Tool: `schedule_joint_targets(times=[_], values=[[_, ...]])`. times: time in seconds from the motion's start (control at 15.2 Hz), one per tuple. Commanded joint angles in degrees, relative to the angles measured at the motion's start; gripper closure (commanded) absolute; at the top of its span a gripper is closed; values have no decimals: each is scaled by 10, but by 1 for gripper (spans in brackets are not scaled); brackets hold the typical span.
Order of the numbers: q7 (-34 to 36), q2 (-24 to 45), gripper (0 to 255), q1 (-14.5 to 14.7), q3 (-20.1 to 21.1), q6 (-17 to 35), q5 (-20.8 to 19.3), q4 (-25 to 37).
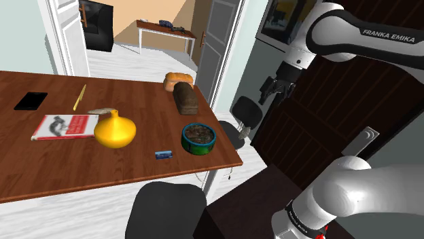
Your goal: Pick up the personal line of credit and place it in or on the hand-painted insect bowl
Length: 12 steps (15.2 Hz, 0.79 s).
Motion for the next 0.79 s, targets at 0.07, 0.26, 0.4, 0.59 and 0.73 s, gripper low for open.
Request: schedule_joint_targets(times=[0.07, 0.26, 0.4, 0.59, 0.73], values=[[-12, 28, 0, 7, 1, 9, -4, 11], [-48, 110, 0, 26, 7, 34, -15, 47], [-70, 163, 0, 37, 12, 46, -23, 73], [-101, 241, 0, 52, 21, 61, -36, 115], [-119, 291, 0, 61, 28, 68, -46, 145]])
